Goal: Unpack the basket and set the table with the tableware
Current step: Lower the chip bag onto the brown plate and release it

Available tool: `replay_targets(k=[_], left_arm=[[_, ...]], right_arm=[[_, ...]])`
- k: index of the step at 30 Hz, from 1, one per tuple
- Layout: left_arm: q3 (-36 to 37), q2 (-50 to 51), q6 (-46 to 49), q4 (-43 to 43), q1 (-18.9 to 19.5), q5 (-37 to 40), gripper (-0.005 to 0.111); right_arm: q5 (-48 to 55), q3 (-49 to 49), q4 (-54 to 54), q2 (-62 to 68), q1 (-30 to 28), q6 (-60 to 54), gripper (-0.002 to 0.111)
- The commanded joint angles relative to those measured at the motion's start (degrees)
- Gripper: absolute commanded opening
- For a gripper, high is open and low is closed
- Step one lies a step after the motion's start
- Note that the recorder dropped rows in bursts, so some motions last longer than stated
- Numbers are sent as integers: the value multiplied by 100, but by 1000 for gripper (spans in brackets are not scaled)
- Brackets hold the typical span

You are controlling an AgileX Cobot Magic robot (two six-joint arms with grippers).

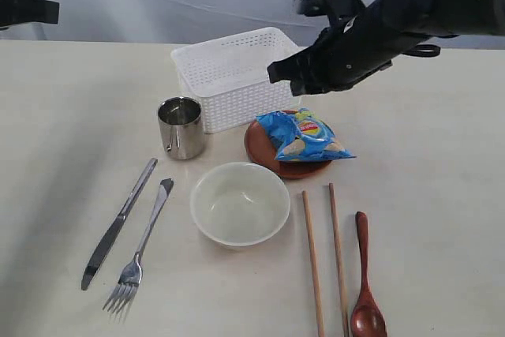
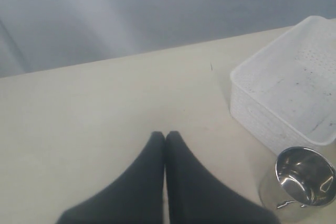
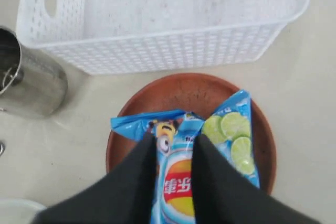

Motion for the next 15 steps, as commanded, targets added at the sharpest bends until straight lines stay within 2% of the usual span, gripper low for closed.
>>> replay_targets(k=[1, 7, 15], left_arm=[[39, 14, -2, -110, 18, -9, 0], [39, 14, -2, -110, 18, -9, 0], [39, 14, -2, -110, 18, -9, 0]], right_arm=[[-176, -15, -88, 38, -169, 51, 0], [-41, -4, -10, 478, -227, 137, 0], [-213, -4, 168, 884, -21, 112, 0]])
